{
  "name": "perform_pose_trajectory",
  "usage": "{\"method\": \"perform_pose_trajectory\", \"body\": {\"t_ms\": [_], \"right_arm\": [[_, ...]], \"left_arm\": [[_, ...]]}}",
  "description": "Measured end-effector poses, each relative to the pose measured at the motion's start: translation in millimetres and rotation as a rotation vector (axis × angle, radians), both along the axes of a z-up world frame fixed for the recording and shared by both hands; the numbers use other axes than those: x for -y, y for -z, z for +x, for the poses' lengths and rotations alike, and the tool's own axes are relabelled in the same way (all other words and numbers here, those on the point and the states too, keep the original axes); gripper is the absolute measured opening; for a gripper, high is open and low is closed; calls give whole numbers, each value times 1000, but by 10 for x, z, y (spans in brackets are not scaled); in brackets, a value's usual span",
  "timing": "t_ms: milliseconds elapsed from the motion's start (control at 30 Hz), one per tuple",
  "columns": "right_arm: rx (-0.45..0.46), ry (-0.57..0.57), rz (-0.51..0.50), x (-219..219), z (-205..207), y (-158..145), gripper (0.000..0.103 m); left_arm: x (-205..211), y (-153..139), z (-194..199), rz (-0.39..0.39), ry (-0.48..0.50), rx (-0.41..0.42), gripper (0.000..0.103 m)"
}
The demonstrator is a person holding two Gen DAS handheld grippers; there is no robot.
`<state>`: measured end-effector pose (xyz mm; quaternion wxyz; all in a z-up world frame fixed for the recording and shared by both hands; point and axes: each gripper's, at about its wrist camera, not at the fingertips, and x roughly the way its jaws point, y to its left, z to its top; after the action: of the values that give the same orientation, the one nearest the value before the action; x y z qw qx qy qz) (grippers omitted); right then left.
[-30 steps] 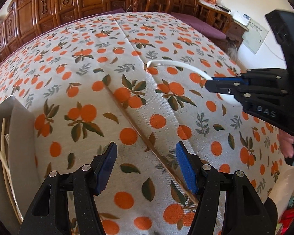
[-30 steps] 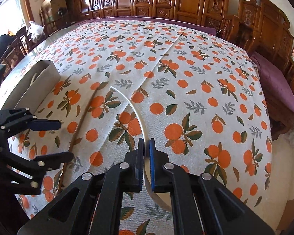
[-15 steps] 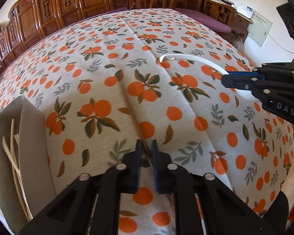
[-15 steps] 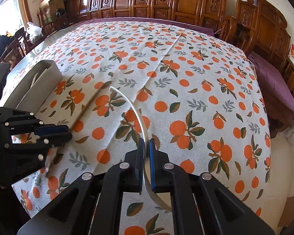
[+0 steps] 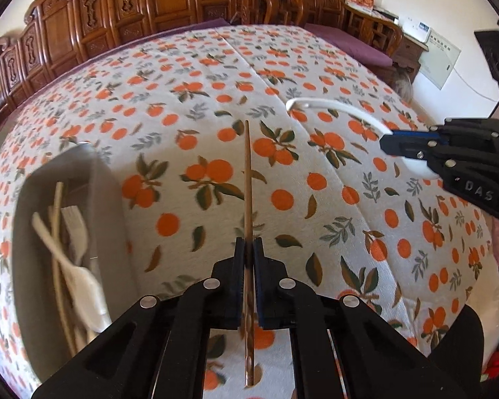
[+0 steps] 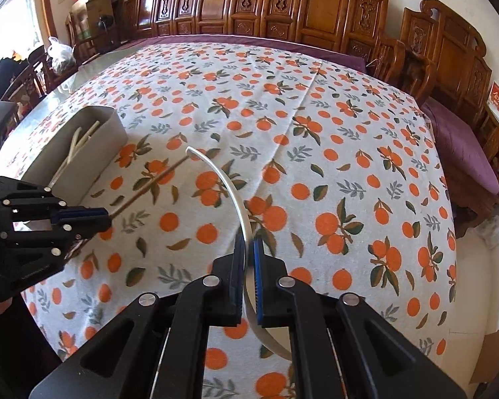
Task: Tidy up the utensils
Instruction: 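Grasp a wooden chopstick with the left tool while the right tool carries the white spoon, then lower the wooden chopstick into the tray and open the left tool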
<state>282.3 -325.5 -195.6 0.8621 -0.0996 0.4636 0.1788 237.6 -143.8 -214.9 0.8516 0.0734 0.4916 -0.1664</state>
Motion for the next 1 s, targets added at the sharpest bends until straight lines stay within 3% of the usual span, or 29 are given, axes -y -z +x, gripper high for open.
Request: {"method": "perform_pose_trajectory", "body": {"t_ms": [300, 500, 767, 1000], "right_arm": [[26, -18, 19, -365, -107, -191, 7], [38, -31, 30, -621, -151, -267, 7], [31, -53, 43, -863, -189, -234, 7], [20, -61, 49, -958, -182, -182, 7]], "left_arm": [[-415, -417, -123, -36, -36, 69, 4], [-726, -535, -170, -50, -66, 93, 4], [-1117, -556, -136, -56, -111, 106, 4], [-1348, -387, -2, -31, -143, 75, 4]]}}
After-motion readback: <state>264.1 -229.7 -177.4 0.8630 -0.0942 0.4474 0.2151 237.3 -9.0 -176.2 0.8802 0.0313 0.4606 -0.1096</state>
